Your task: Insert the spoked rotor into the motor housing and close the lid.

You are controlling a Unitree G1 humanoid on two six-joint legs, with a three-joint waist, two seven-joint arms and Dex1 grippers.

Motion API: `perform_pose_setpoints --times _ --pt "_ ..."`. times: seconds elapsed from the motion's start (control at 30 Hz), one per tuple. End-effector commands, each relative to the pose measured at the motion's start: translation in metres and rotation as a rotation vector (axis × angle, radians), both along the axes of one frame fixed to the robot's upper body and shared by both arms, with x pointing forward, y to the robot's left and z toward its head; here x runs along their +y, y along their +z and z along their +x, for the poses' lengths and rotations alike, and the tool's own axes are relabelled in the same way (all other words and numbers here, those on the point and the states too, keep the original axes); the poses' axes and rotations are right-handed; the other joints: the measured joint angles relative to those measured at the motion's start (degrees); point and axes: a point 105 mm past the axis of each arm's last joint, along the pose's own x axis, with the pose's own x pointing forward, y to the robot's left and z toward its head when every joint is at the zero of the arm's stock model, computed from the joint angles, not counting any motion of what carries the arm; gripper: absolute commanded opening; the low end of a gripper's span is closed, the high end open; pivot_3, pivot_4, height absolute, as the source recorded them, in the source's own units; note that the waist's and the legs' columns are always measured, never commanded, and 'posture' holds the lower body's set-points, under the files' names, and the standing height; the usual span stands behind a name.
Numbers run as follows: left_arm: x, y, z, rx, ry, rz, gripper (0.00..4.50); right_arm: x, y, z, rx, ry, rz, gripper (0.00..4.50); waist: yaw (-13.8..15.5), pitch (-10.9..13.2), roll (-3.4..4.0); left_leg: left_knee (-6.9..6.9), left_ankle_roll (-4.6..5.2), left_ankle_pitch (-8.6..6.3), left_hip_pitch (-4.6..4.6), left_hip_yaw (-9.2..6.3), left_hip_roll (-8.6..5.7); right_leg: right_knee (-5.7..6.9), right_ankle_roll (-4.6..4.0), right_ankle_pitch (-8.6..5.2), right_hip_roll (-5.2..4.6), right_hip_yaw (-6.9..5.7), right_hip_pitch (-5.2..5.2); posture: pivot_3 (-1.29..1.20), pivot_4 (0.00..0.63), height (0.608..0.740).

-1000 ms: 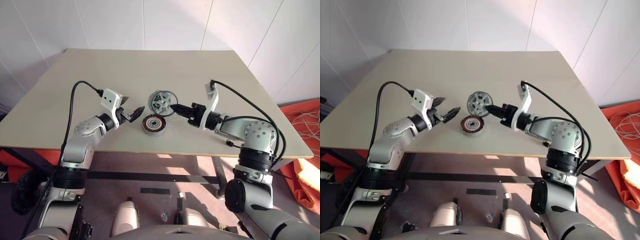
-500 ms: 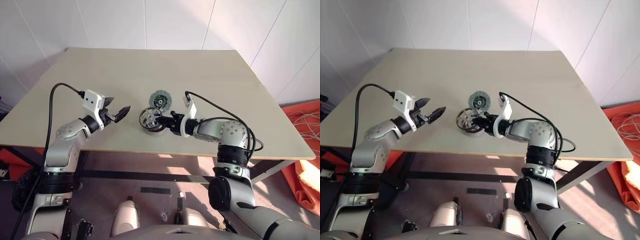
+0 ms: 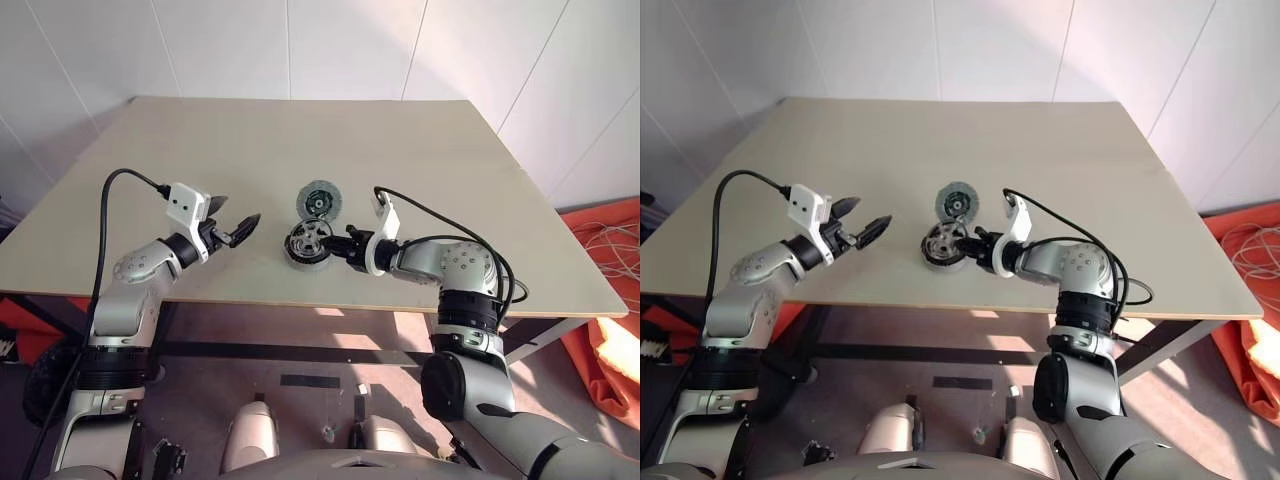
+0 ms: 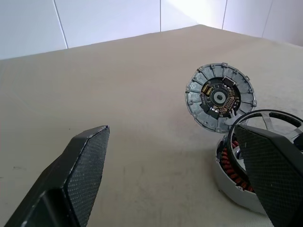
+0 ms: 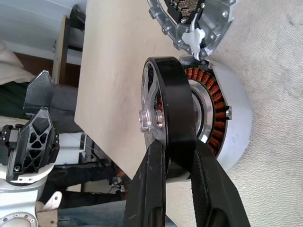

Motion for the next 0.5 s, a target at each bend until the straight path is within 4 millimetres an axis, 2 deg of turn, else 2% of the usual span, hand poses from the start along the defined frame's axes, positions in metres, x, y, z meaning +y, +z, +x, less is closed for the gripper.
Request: perform_pose_setpoints --times 0.03,0.2,0.33,0.5 --pt "-0.001 0.013 0.002 -0.054 0.000 0.006 4.50 0.006 0.019 0.002 -0.073 0.010 0.015 0.75 0.00 0.00 0.00 0.00 -0.01 0.01 0.00 0.00 0.00 0.00 0.00 0.00 0.00 0.00 0.00 0.00 0.000 0.740" --pt "-0.001 0.013 0.002 -0.055 0.003 0.009 4.50 0.012 0.019 0.002 -0.075 0.017 0.014 0.75 -0.01 0.00 0.00 0.00 -0.02 0.01 0.01 0.00 0.00 0.01 0.00 0.00 0.00 0.00 0.01 0.00 0.000 0.740" --pt "-0.001 0.013 0.002 -0.058 0.007 0.011 4.50 0.006 0.008 0.003 -0.048 -0.004 -0.015 0.75 0.01 0.00 0.00 0.00 -0.05 0.03 0.01 -0.01 -0.01 0.02 0.00 0.00 0.00 0.00 0.01 0.00 0.000 0.740" --pt "-0.001 0.014 0.002 -0.062 0.009 0.015 4.50 0.006 0.007 0.003 -0.046 -0.005 -0.014 0.75 0.07 0.00 0.00 0.00 -0.10 0.06 0.02 -0.02 -0.01 0.04 0.00 0.00 -0.01 0.00 0.03 0.00 0.000 0.740"
